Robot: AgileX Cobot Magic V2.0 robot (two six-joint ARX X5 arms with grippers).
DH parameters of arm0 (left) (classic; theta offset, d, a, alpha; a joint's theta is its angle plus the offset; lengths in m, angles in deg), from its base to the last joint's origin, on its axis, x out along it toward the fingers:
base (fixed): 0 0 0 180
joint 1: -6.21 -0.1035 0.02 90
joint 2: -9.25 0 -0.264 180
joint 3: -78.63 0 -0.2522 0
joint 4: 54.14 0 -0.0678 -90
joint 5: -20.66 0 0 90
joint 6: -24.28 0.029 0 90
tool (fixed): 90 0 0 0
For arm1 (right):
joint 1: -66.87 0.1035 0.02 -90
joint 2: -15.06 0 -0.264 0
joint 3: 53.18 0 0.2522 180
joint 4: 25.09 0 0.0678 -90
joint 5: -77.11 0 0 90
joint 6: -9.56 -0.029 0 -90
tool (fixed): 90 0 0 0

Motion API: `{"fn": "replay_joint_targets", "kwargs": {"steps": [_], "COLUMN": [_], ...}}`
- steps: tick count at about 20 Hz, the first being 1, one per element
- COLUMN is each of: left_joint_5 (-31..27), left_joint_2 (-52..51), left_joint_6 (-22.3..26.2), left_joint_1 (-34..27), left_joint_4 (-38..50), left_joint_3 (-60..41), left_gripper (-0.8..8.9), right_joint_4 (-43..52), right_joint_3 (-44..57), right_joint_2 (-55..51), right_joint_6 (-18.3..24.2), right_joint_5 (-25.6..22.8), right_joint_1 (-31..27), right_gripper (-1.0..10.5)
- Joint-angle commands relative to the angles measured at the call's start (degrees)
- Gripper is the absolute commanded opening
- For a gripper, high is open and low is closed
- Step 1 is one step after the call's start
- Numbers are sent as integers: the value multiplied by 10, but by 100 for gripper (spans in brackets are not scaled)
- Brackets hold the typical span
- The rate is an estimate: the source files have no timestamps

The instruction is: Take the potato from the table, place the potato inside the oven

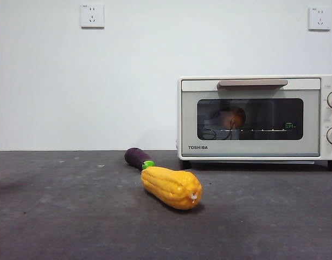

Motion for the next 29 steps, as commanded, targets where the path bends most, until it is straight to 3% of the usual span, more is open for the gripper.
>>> {"fn": "replay_joint_targets", "kwargs": {"steps": [1,14,20,29], "left_joint_5": [2,2,-35,-38], "left_joint_2": [-42,-210,-231,-230], "left_joint_6": [-36,-41,-73,-105], "left_joint_1": [-19,-44,-49,-48], "left_joint_4": [58,28,-74,-90], "left_joint_3": [-80,-242,-241,-241], "left_gripper": [-4,-4,-4,-4], "right_joint_4": [-11,-11,-11,-11], "right_joint_3": [-2,-2,-2,-2], "right_joint_2": [0,1,1,1], "right_joint_6": [-6,-6,-6,-6], "right_joint_5": [-3,-3,-3,-3], "right_joint_1": [1,1,1,1], "right_gripper": [1,1,1,1]}}
